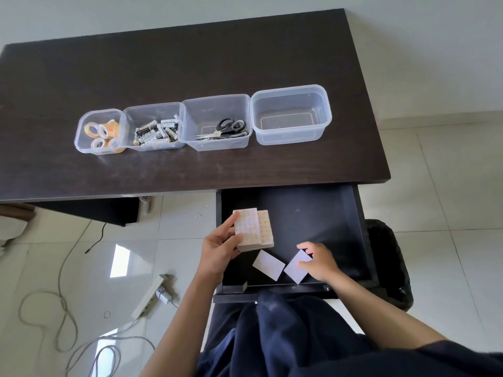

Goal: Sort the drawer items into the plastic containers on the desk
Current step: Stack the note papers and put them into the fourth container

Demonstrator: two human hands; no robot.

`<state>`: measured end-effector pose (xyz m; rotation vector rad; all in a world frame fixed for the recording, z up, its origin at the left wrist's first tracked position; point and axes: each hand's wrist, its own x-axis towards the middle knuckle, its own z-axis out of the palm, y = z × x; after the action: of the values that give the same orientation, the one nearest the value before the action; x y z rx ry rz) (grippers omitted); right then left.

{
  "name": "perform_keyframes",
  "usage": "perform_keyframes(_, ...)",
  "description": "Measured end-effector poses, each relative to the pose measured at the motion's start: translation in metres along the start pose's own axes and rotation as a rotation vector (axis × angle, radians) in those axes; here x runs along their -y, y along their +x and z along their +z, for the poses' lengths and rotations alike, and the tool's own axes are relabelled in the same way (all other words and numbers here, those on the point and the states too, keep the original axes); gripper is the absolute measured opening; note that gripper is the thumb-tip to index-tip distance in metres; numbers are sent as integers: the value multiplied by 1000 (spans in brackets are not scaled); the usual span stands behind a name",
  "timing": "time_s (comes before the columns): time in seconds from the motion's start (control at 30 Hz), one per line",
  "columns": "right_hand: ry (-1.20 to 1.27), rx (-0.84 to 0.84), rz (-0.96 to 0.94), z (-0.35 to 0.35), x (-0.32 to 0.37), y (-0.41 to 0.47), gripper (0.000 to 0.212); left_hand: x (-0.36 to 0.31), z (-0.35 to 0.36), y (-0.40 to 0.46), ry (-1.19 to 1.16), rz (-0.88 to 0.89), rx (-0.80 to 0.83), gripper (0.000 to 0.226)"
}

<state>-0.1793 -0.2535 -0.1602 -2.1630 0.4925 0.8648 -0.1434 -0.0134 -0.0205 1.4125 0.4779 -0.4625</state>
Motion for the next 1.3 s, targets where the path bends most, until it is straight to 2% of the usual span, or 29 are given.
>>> perform_keyframes(0.37, -109, 84, -96, -11, 1, 3, 34, 4, -1, 1, 37, -30, 8, 50)
perform_keyframes(0.53, 91, 55, -142, -32, 4, -10, 28, 2, 1, 5, 48, -26, 16, 51)
perform_keyframes(0.7, 399, -92, -172, -67, 31, -29, 21, -1, 6, 10, 57, -18, 22, 51)
perform_keyframes(0.9, 715, -126, -243, -100, 76, -59, 35, -4, 16, 14, 47, -8, 41, 50)
perform_keyframes(1.1, 697, -103, -390, -96, 110, -76, 39, -9, 28, 13, 41, 19, 97, 51)
perform_keyframes(1.3, 495, -154, -459, -79, 121, -75, 42, -11, 34, 9, 2, 44, 137, 52)
